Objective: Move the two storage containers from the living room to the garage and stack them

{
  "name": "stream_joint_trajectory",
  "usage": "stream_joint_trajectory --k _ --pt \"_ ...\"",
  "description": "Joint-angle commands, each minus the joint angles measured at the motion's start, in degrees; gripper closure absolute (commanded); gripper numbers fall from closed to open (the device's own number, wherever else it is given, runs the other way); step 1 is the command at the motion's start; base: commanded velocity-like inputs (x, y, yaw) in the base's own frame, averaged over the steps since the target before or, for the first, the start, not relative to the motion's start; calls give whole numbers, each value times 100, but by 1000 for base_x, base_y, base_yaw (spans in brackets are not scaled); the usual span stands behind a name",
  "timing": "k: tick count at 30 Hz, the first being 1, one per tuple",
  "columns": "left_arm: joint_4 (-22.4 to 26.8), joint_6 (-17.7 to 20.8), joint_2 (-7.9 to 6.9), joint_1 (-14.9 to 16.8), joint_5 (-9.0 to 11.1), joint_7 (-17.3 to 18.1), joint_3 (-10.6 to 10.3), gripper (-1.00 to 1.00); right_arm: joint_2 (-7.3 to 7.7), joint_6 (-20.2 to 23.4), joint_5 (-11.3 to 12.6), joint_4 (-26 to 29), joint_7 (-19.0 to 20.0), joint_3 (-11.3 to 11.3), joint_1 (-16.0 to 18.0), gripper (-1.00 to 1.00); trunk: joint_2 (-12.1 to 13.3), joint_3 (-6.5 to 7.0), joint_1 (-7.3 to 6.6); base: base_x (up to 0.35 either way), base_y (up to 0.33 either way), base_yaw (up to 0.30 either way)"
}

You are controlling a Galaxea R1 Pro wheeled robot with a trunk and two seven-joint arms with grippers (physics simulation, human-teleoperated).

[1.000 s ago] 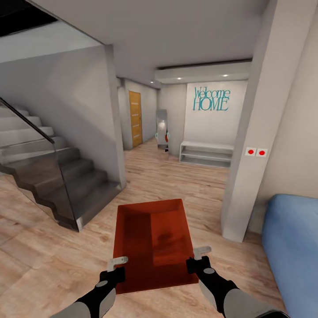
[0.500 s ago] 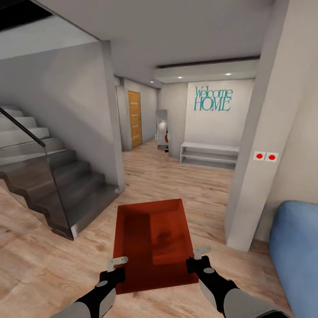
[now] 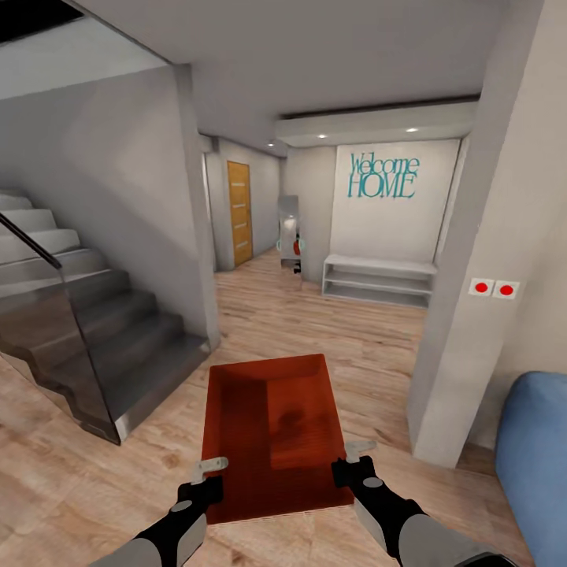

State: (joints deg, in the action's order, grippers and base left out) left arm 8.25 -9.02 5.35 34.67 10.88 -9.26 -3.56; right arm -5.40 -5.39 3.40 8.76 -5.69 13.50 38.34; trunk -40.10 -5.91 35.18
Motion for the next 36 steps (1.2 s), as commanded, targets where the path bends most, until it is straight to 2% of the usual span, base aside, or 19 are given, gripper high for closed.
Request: stream_joint_trajectory --k 1,29,36 --pt "-16 -30 1 5 72 -178 382 100 -32 -436 354 91 -4 -217 6 100 -7 -10 4 322 0 0" --pt "-16 -14 1 5 73 -172 382 100 -41 -439 361 91 16 -217 6 100 -7 -10 4 322 0 0" --pt "-16 -12 1 5 72 -172 382 100 -42 -429 363 91 16 -217 6 100 -7 12 4 322 0 -142"
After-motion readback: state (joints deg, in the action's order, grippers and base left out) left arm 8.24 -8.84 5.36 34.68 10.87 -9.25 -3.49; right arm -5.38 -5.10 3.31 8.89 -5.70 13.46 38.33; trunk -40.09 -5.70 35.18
